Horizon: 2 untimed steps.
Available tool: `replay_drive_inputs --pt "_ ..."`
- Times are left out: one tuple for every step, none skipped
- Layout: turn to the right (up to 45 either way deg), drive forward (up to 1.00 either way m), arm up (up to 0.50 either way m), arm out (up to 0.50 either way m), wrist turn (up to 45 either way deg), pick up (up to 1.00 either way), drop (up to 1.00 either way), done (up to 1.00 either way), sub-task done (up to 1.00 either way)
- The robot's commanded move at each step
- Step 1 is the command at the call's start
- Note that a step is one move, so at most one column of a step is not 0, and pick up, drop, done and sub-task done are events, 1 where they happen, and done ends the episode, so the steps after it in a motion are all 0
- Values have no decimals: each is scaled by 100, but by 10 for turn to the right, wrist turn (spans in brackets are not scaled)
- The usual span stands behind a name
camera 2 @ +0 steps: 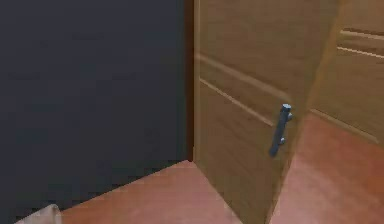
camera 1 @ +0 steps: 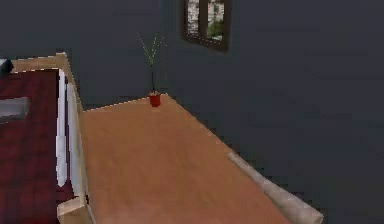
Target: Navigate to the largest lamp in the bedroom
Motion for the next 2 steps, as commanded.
replay_drive_inputs --pt "450 0 0 0 0 0 0 0 0" --pt "450 0 0 0 0 0 0 0 0"
